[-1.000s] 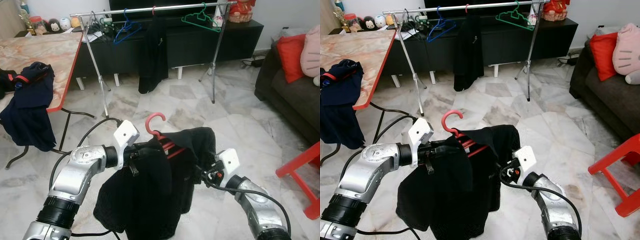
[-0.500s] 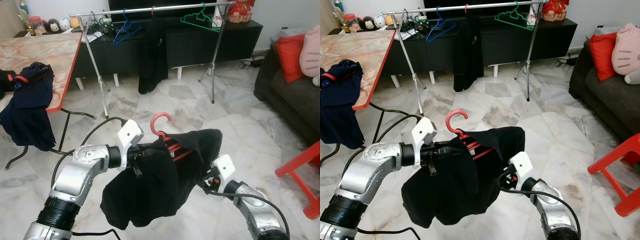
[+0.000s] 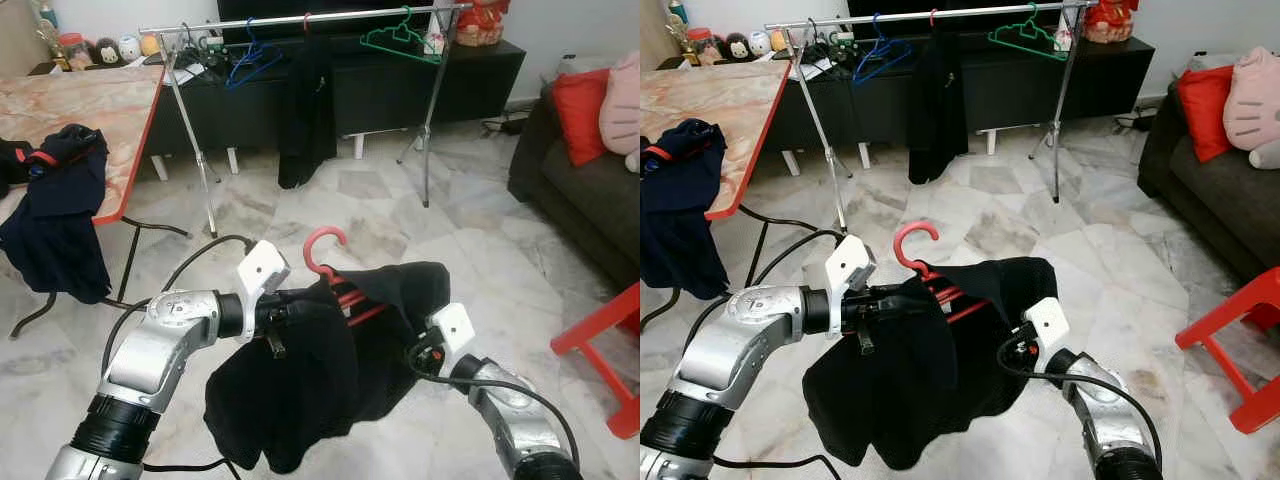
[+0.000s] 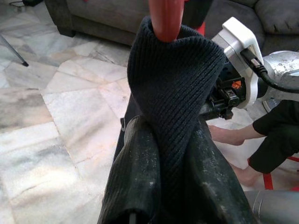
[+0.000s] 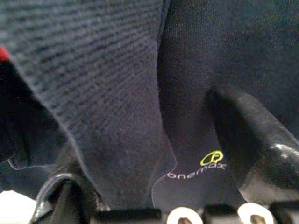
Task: Hang hanger
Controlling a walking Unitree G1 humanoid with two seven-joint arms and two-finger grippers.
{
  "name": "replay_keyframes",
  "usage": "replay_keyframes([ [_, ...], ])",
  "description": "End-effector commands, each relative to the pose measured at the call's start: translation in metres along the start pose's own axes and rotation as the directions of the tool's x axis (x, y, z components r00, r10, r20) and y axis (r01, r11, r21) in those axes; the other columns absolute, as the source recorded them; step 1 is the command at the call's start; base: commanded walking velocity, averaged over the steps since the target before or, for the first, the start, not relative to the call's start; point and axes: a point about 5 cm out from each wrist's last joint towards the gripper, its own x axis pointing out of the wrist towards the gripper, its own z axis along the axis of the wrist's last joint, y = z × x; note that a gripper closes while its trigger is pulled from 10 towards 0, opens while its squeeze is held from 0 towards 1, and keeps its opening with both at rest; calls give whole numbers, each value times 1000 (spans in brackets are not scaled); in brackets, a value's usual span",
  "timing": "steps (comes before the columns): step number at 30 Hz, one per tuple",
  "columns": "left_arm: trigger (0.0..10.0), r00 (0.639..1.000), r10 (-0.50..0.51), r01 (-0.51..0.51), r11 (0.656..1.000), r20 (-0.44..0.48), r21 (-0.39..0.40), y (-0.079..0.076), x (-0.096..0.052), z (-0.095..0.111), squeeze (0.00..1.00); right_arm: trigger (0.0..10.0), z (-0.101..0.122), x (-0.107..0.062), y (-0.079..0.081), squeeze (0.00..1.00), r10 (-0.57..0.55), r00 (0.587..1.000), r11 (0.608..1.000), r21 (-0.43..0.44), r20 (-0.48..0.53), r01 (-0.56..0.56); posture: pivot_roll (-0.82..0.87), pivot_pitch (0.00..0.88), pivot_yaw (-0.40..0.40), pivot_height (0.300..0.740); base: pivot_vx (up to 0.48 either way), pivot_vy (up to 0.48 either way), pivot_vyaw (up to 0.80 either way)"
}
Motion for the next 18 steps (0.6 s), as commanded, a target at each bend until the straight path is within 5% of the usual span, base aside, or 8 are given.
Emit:
replay_keyframes([
  [1, 10000, 999, -27, 25, 999, 38, 35, -4, -1, 12, 0, 0, 3, 1, -3, 0, -7, 1000, 1000, 9, 19, 7, -67, 10, -13, 740, 0, 0, 0],
  [18, 10000, 999, -32, 31, 999, 37, 35, -5, 0, 12, 0, 0, 4, 0, -5, 0, -14, 999, 1000, 21, 31, 14, -66, 4, -14, 740, 0, 0, 0],
])
